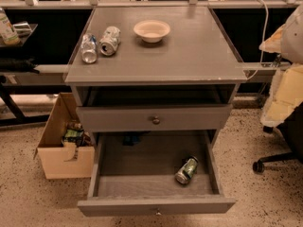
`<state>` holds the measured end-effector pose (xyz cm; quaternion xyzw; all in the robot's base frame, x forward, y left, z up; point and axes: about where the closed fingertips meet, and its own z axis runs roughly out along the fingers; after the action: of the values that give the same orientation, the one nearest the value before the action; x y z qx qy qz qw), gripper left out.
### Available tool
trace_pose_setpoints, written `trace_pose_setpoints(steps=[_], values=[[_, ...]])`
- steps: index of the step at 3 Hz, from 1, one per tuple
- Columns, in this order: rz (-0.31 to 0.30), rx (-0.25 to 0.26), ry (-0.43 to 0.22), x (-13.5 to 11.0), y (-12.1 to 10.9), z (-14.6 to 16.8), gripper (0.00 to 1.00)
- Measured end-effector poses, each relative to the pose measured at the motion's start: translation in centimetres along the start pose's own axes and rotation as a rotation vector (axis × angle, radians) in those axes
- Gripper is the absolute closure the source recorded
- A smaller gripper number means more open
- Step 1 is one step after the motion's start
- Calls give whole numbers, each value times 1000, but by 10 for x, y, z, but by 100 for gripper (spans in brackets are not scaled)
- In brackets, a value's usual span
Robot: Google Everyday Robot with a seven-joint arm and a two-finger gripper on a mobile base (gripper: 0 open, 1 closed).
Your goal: Pick green can from middle drawer and place on counter
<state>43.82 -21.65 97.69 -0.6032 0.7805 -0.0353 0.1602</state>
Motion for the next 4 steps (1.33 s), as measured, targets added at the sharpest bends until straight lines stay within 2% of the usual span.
trace_pose_setpoints(steps=[1,2,3,4], values=[[0,0,0,0,0,0,0],[-118,-37,-18,-9,12,45,0],[-256,-115,-61,-14,35,105,0],[-335,-181,-97,-11,62,171,0]])
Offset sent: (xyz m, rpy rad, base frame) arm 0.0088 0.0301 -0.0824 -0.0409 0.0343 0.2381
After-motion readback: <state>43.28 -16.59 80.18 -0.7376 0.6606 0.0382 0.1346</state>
